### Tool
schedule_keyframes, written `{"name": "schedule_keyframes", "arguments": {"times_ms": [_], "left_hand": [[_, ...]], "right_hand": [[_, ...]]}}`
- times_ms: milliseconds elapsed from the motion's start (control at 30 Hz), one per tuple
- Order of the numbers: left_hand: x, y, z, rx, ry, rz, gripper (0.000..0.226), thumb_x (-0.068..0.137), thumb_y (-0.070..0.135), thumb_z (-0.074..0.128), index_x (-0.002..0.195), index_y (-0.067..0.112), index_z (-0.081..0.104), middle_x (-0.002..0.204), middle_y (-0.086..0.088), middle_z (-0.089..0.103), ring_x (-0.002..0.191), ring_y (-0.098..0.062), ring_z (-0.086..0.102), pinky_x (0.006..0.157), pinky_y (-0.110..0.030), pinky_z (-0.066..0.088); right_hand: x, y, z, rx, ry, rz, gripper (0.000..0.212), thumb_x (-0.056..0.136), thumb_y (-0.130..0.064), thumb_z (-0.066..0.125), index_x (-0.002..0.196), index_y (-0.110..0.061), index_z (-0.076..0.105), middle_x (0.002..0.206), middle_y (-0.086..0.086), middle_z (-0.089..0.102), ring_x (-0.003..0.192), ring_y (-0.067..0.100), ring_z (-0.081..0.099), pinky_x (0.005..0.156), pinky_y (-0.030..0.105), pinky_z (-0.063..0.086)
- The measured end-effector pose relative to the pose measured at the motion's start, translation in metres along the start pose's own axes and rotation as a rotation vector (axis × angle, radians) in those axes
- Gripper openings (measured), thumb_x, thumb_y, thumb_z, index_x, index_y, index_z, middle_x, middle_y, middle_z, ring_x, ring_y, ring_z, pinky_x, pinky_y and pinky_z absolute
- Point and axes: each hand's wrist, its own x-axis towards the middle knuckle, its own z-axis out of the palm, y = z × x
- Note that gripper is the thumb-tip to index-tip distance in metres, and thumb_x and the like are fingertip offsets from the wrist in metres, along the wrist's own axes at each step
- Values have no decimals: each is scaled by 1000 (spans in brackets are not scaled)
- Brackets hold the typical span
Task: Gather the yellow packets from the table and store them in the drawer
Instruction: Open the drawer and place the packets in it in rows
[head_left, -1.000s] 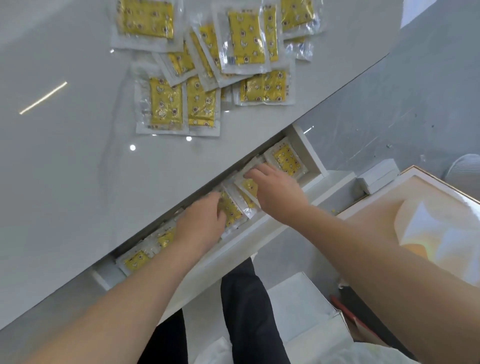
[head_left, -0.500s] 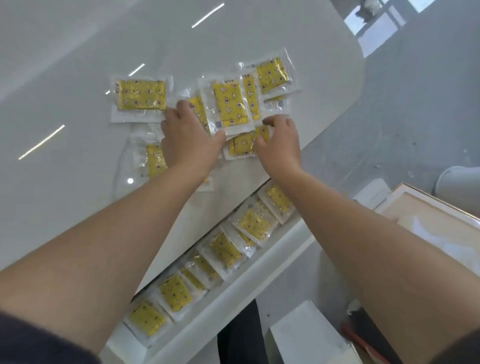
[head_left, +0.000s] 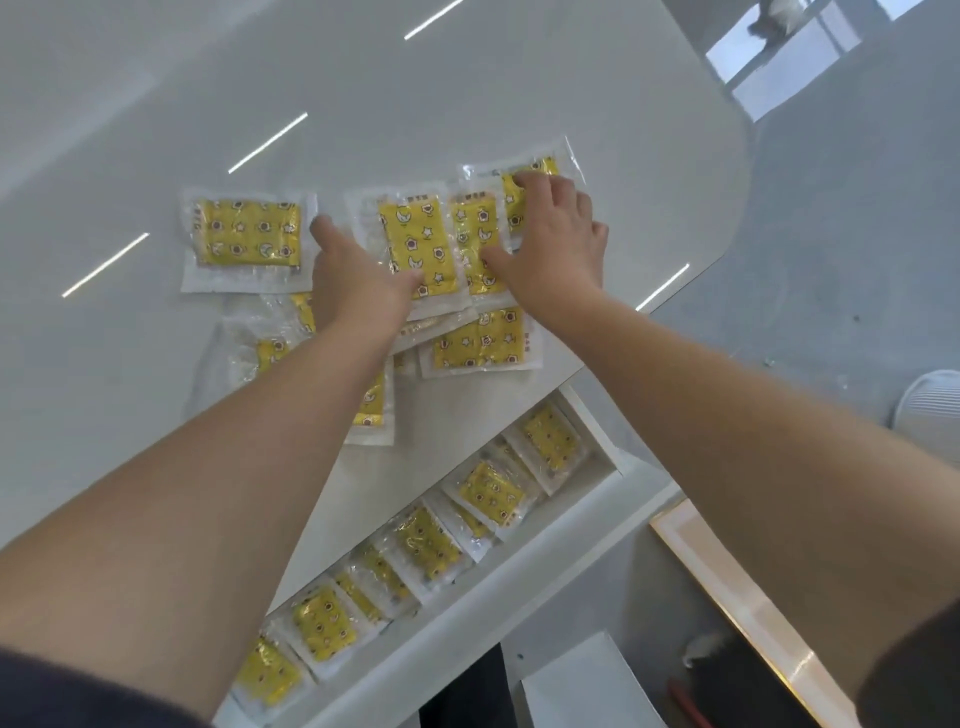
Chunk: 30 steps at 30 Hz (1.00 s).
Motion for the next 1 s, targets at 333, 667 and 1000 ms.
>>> {"name": "schedule_keyframes", "arguments": {"times_ms": [333, 667, 1000], "left_hand": [[4, 0, -5, 42, -54, -2, 84, 83, 23, 75, 146, 11, 22, 145, -11, 43, 130, -32, 46, 101, -42, 41], [4, -3, -6, 24, -62, 17, 84, 84, 22, 74, 147, 13, 21, 147, -9, 41, 131, -30, 44, 102, -41, 40], [0, -6, -5, 0, -35, 38, 85, 83, 19, 75, 148, 14, 21, 150, -8, 38, 134, -28, 41, 103, -37, 39]], "right_hand": [[28, 0, -20, -313, -195, -165, 91, 76, -67, 61, 146, -17, 31, 148, 6, 33, 142, 27, 22, 114, 62, 5], [28, -13, -19, -340, -237, -49, 81, 74, -67, 65, 131, -13, 44, 130, 6, 42, 121, 26, 41, 96, 43, 36], [13, -17, -27, -54, -268, 245, 62, 73, -53, 77, 109, -15, 46, 87, -3, 53, 79, 19, 54, 64, 29, 39]]}}
